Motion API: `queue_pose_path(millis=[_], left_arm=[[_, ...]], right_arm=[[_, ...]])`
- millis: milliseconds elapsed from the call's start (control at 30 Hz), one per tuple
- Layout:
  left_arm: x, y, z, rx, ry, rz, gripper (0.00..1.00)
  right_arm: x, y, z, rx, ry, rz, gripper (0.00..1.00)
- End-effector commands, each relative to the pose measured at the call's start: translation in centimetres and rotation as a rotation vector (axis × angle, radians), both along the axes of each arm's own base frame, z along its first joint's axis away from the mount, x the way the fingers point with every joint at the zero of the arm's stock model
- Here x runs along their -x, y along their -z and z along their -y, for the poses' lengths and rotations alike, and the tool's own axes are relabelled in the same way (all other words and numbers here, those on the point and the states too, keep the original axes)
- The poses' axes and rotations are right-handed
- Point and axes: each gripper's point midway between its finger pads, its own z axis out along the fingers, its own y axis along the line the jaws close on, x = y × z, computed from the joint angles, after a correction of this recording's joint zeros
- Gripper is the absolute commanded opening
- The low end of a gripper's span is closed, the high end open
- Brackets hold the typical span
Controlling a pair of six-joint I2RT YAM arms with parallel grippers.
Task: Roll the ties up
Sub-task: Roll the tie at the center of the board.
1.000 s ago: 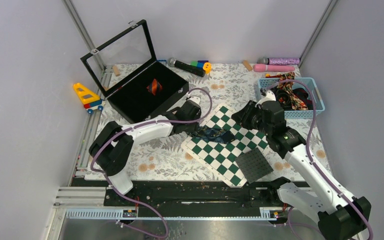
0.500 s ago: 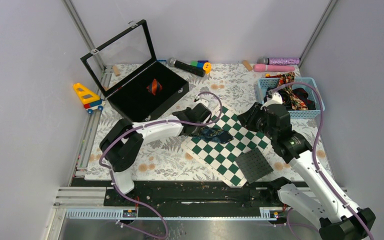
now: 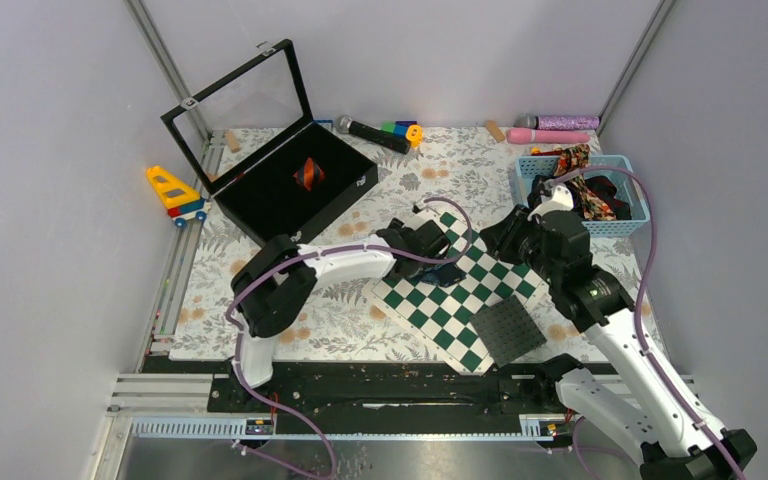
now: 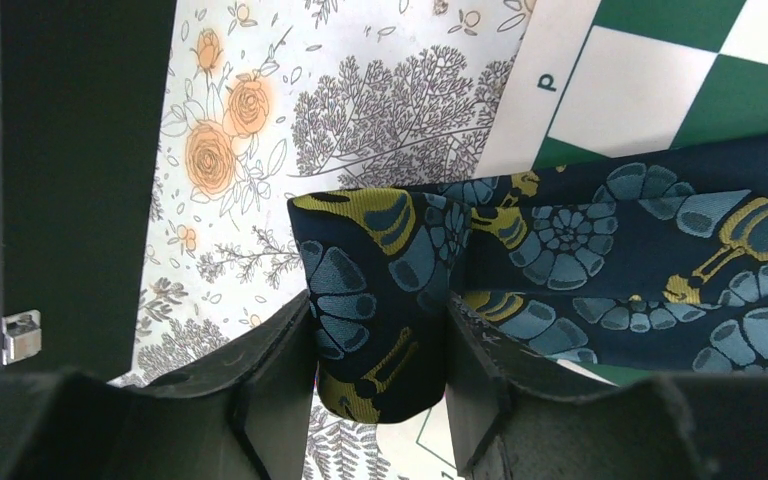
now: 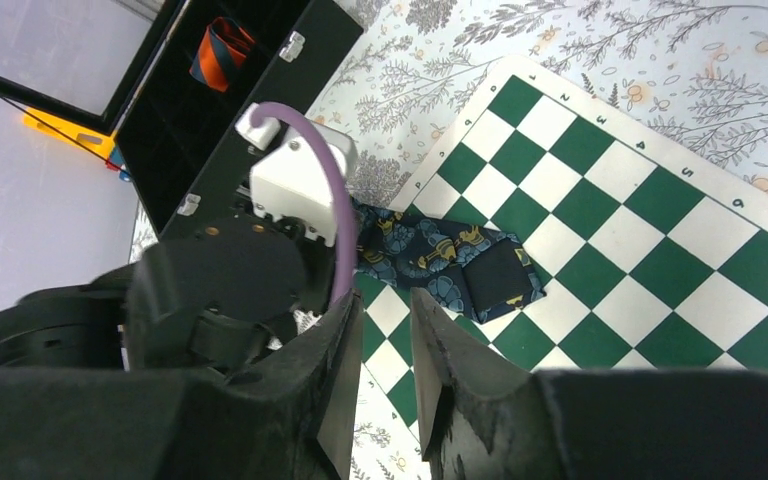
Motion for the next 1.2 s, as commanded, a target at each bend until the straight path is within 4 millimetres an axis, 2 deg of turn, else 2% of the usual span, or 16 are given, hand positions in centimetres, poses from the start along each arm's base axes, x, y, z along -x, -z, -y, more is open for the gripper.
queue_pose_path(millis=[0,167,300,567,700,900,1167], left_arm=[[-0.6,-0.6,0.1,-0.107,0.012,0.044,0.44],[-0.2,0.0,0.7,-0.168,0.040,0.041,0.42],[0.1,0.3,1.4,-0.216,0.064,0.045,0.42],[1.0,1.2,2.5,-0.266,0.116,0.017,0.43],[1.5,1.3,2.9,-0.260,0.138,-0.010,0.47],[1.9,0.9,3.7,-0.224,0.169,-0.040,0.54],[2.1,0.0,5.3,-0.161,0.203,-0.068,0.56]], right_arm=[[0.0,-4.2,1.2,-0.010,0.045,0.111,0.32],[0.7,-6.4,2.3,0.009,0.067,0.168,0.32],[1.1,-7.2,3.2,0.032,0.088,0.196,0.33],[1.4,-6.8,3.4,0.038,0.093,0.193,0.35],[1.4,-6.4,3.4,0.035,0.093,0.182,0.37],[1.4,-6.1,3.3,0.037,0.092,0.178,0.40],[1.3,-5.9,3.2,0.035,0.088,0.167,0.44]])
